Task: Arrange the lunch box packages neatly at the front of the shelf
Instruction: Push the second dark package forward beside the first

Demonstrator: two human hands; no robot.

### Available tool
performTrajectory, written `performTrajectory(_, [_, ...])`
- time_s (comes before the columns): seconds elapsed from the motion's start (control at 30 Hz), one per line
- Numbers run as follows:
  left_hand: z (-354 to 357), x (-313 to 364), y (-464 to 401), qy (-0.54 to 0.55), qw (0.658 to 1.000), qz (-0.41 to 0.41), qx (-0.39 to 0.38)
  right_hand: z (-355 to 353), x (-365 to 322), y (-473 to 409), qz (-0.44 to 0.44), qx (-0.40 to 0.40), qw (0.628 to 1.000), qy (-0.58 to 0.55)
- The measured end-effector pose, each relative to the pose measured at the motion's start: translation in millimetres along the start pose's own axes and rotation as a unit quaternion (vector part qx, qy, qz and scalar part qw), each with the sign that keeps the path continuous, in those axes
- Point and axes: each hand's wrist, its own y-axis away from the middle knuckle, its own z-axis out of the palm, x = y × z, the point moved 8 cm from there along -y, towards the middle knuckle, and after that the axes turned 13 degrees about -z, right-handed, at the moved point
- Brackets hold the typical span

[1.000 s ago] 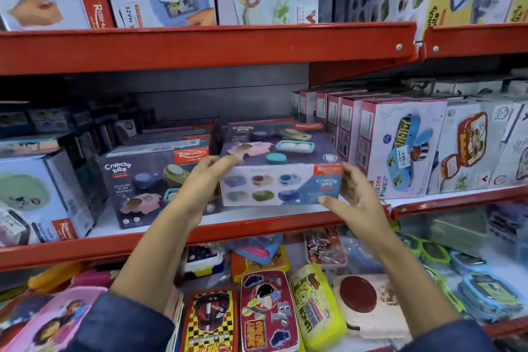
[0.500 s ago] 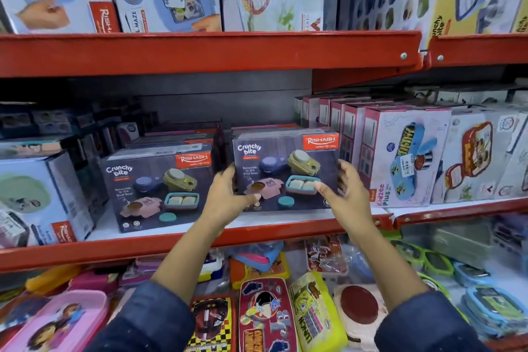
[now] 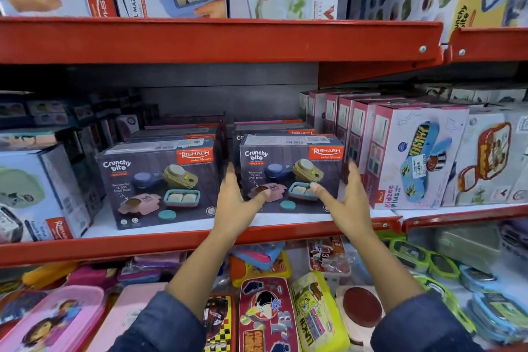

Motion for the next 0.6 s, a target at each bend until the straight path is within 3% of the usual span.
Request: performTrajectory(0.6, [-3.5,-9.7,25.8,0.023,0.999,0.007,-0.034,15.9,-13.0,5.7,-0.002,-0.034,0.995,-0.097])
